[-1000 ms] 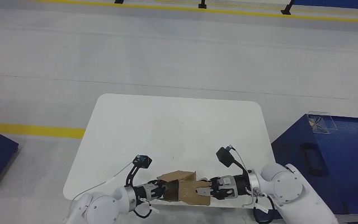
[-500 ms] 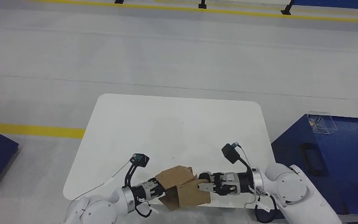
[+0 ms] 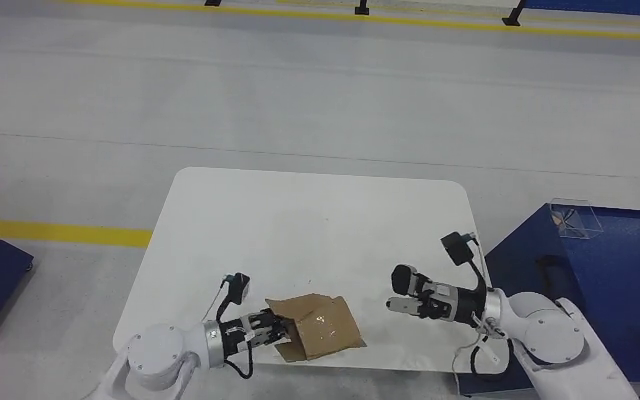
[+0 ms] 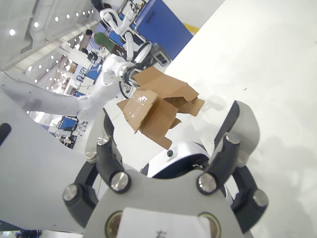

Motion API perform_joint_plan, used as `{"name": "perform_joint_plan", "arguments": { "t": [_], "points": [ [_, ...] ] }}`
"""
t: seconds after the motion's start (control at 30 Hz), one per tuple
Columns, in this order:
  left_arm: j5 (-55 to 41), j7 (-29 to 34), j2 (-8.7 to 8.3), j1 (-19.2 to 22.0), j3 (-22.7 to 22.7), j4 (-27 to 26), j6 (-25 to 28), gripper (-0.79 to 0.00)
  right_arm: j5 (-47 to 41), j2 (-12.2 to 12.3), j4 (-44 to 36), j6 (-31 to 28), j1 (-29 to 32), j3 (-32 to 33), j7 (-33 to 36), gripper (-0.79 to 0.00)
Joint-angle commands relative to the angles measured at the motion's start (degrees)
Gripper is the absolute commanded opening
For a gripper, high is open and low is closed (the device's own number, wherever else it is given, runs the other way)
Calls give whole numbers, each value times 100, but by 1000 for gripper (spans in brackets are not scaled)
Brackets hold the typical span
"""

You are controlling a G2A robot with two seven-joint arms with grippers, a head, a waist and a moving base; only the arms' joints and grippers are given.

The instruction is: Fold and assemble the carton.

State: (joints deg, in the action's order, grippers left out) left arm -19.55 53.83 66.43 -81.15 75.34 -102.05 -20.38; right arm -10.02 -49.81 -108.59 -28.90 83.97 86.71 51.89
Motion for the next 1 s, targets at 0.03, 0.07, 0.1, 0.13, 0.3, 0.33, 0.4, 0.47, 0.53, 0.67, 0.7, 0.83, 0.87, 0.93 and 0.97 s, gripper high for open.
{"name": "perform_joint_plan", "arguments": {
  "t": [0.03, 0.07, 0.1, 0.13, 0.3, 0.33, 0.4, 0.47, 0.53, 0.67, 0.7, 0.83, 0.87, 0.93, 0.97],
  "points": [
    [-538, 186, 21, 281, -141, 378, -235, -785, 5, -1, 1, -9, -3, 1, 8, 0],
    [-538, 186, 21, 281, -141, 378, -235, -785, 5, -1, 1, -9, -3, 1, 8, 0],
    [-538, 186, 21, 281, -141, 378, -235, -785, 5, -1, 1, -9, -3, 1, 8, 0],
    [-538, 186, 21, 281, -141, 378, -235, -785, 5, -1, 1, -9, -3, 1, 8, 0],
    [-636, 152, 29, 252, -174, 406, -300, -785, 32, -1, 3, 20, 0, -1, -8, 0],
    [-752, 66, 40, 260, -208, 384, -357, -785, 167, -4, 2, 161, -4, 6, -112, 0],
    [-1049, -303, 75, 251, -243, 406, -503, -785, 601, -15, -78, 460, -31, 45, -491, 0],
    [-1840, -446, 133, 231, -307, 445, -837, -785, 1134, -21, -164, 735, -29, 77, -791, 0],
    [-2589, -352, 172, 329, -339, 537, -1298, -785, 1562, -33, -303, 934, 28, 47, -1067, 0],
    [-2726, -305, 172, 470, -415, 582, -1352, -785, 2065, -53, -411, 1084, 126, -36, -1364, 0],
    [-2681, -301, 168, 467, -451, 555, -1298, -785, 2081, -60, -412, 1091, 139, -70, -1404, 0],
    [-2349, -315, 146, 415, -559, 421, -916, -785, 2364, -79, -360, 1209, 105, -182, -1509, 0],
    [-2273, -326, 140, 382, -589, 376, -808, -785, 2451, -86, -346, 1237, 86, -246, -1505, 0],
    [-2259, -304, 134, 354, -608, 323, -721, -785, 2627, -93, -329, 1296, 49, -324, -1489, 0],
    [-2248, -287, 129, 341, -602, 277, -637, -785, 2708, -99, -309, 1335, 29, -385, -1469, 0]
  ]
}}
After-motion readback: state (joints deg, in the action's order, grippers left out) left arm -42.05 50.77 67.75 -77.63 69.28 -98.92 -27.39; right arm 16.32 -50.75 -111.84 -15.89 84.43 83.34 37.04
